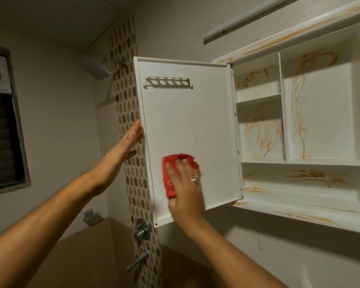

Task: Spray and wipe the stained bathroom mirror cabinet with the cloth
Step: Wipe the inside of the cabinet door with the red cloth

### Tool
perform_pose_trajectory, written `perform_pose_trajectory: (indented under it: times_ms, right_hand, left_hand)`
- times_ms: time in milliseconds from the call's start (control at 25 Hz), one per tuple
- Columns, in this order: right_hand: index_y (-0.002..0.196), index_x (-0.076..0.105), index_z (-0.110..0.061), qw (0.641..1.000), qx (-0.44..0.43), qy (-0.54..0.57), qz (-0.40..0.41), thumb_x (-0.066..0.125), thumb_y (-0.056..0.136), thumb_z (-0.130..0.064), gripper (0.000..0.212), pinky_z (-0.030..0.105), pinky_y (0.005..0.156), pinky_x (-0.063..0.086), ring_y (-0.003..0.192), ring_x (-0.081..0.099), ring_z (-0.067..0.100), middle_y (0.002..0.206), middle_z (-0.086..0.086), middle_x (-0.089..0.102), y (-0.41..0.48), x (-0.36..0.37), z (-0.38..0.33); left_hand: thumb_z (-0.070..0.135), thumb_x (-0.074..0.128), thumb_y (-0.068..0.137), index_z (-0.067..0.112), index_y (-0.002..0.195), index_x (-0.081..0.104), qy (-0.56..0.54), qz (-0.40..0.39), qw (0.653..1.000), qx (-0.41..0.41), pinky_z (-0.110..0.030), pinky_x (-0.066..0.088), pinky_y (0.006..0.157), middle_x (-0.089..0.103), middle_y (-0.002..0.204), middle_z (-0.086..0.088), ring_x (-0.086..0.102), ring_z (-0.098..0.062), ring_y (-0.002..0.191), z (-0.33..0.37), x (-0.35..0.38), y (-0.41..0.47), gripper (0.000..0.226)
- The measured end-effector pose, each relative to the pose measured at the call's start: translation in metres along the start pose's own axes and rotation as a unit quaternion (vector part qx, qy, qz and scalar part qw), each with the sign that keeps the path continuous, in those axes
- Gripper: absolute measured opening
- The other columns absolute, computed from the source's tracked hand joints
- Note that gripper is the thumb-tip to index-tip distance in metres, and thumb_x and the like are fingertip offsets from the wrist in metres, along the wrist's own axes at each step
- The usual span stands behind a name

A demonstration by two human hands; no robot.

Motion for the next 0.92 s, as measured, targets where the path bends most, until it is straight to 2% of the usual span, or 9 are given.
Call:
perform_pose_trajectory:
  times_ms: [120,240,360,440,520,640,760,840,920]
  right_hand:
    - [0.163,0.033,-0.027,0.968,-0.224,-0.082,-0.083,0.075,0.092,-0.029,0.082,0.054,0.127,0.025,0.159,0.024,0.028,0.168,0.004,0.035,-0.021,-0.003,0.004]
    - [0.161,0.04,-0.026,0.997,0.036,-0.054,-0.052,0.072,0.091,-0.008,0.079,0.056,0.119,0.04,0.155,0.031,0.03,0.167,0.005,0.037,0.005,-0.054,0.127]
    - [0.164,0.032,-0.032,0.961,0.275,0.012,0.024,0.061,0.094,0.0,0.082,0.059,0.12,0.038,0.156,0.027,0.027,0.17,-0.003,0.029,-0.013,-0.052,0.141]
    - [0.165,0.026,-0.037,0.98,0.198,0.013,0.028,0.067,0.092,-0.009,0.088,0.057,0.123,0.034,0.158,0.022,0.026,0.17,-0.006,0.027,-0.025,-0.017,0.064]
    - [0.166,0.023,-0.036,0.999,0.005,0.012,-0.041,0.074,0.09,-0.024,0.092,0.054,0.127,0.023,0.161,0.015,0.021,0.17,-0.006,0.027,-0.047,0.018,-0.011]
    - [0.163,0.033,-0.027,0.977,-0.181,-0.055,-0.099,0.077,0.089,-0.028,0.086,0.054,0.127,0.026,0.158,0.024,0.024,0.167,0.002,0.037,-0.049,0.003,0.008]
    - [0.161,0.041,-0.026,0.995,0.067,-0.043,-0.065,0.072,0.091,-0.009,0.078,0.056,0.118,0.041,0.153,0.036,0.03,0.166,0.004,0.04,-0.021,-0.046,0.129]
    - [0.163,0.035,-0.03,0.966,0.259,0.0,-0.013,0.064,0.093,-0.003,0.08,0.056,0.116,0.043,0.153,0.036,0.029,0.168,-0.002,0.034,-0.029,-0.057,0.156]
    - [0.164,0.032,-0.032,0.966,0.26,-0.001,-0.003,0.066,0.092,-0.005,0.084,0.054,0.122,0.036,0.154,0.031,0.029,0.168,-0.003,0.033,-0.04,-0.033,0.104]
  left_hand:
    - [0.078,0.042,0.082,0.028,0.163,0.01,-0.033,0.027,0.999,-0.003,-0.044,0.019,0.128,0.022,0.164,0.014,0.024,-0.01,0.154,-0.012,0.003,-0.002,0.099]
    - [0.104,0.05,0.035,0.023,0.163,0.012,-0.04,0.013,0.998,-0.048,-0.044,0.019,0.127,0.022,0.162,0.013,0.024,-0.009,0.152,-0.017,0.011,-0.004,0.156]
    - [0.108,0.048,0.021,0.029,0.163,0.008,-0.034,0.01,0.999,-0.031,-0.033,0.023,0.123,0.018,0.169,0.01,0.024,-0.008,0.153,-0.017,0.011,-0.01,0.168]
    - [0.11,0.044,0.019,0.03,0.163,0.007,-0.028,0.008,0.999,-0.022,-0.028,0.026,0.117,0.016,0.171,0.008,0.023,-0.008,0.154,-0.016,0.011,-0.013,0.169]
    - [0.11,0.043,0.017,0.03,0.163,0.007,-0.024,0.01,0.999,-0.02,-0.028,0.026,0.117,0.015,0.171,0.006,0.023,-0.009,0.155,-0.016,0.014,-0.015,0.171]
    - [0.108,0.046,0.008,0.027,0.163,0.006,-0.037,0.005,0.999,-0.031,-0.035,0.023,0.122,0.014,0.171,0.004,0.022,-0.013,0.155,-0.018,0.021,-0.02,0.18]
    - [0.105,0.049,0.001,0.021,0.163,0.009,-0.041,-0.008,0.998,-0.046,-0.039,0.021,0.123,0.012,0.172,0.001,0.019,-0.017,0.157,-0.023,0.027,-0.022,0.187]
    - [0.108,0.048,0.009,0.024,0.163,0.007,-0.036,0.0,0.998,-0.042,-0.034,0.024,0.122,0.012,0.172,0.002,0.019,-0.016,0.157,-0.029,0.026,-0.021,0.181]
    - [0.111,0.043,0.027,0.031,0.163,0.006,-0.023,0.007,0.999,-0.024,-0.029,0.025,0.119,0.013,0.171,0.007,0.022,-0.01,0.155,-0.038,0.023,-0.022,0.163]
Point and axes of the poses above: each hand's wrist, its own y-axis towards the middle knuckle, its own x-axis out of the palm, z = x × y, the point moved 9 cm from there along y, towards the middle knuckle
